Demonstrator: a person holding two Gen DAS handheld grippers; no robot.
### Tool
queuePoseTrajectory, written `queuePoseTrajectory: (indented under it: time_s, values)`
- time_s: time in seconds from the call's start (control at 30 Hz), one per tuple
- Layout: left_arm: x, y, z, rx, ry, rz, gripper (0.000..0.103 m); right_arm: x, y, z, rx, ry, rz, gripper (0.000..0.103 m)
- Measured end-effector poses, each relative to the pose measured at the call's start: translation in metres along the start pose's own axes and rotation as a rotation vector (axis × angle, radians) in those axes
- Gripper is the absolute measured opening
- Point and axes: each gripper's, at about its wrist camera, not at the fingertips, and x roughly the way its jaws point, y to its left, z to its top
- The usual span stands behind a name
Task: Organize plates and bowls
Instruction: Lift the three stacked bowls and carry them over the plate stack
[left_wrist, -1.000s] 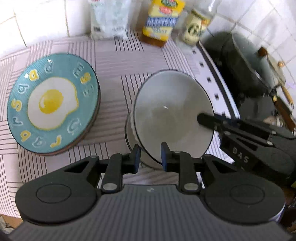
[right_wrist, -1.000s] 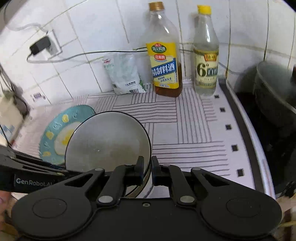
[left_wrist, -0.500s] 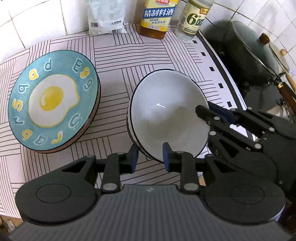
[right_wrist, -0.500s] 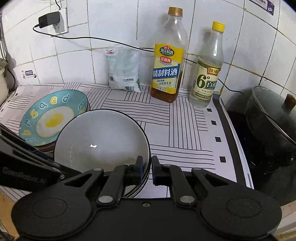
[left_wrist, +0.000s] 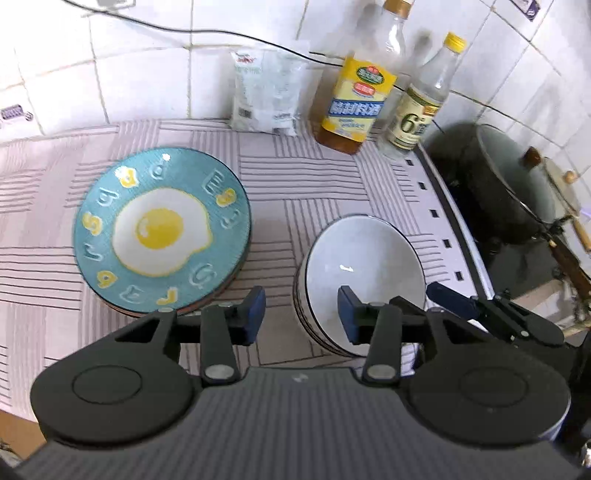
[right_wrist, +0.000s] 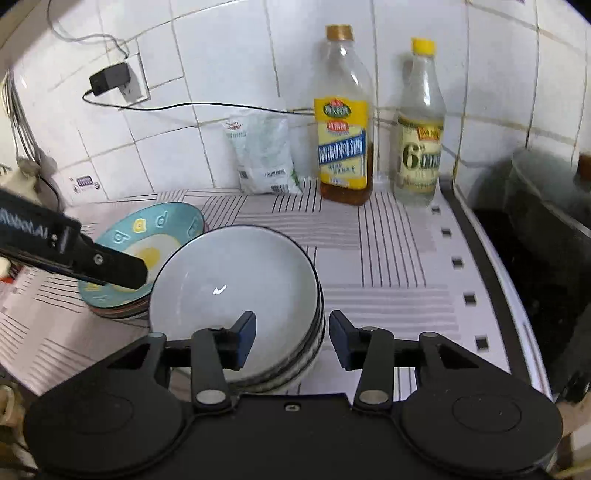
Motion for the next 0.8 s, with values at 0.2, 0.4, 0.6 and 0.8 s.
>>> queuePoseTrajectory:
  time_s: [0.2,0.4,0.6,0.8]
  values:
    - [0.004,0.004,-0.013,0.032,0.006,-0.103,0.048,-0.02,-0.019,-0.01,0.077,-0.025,0.045,0.056]
    - [0.0,0.004,-0.02,0.029,-0.015,-0.149,0.056,-0.036,-0.019,-0.022,0.013,-0.087,0.121,0.067]
    - [0.006,0.007,-0.021,0.037,-0.009,-0.115,0.071,-0.018,-0.011,-0.035,-0.072,-0.018,0.104,0.072]
    - [0.033,0.019,-0.02,-0.054,0.019,-0.177,0.071,0.015,-0.005,-0.051,-0.142,-0.012,0.043,0.093]
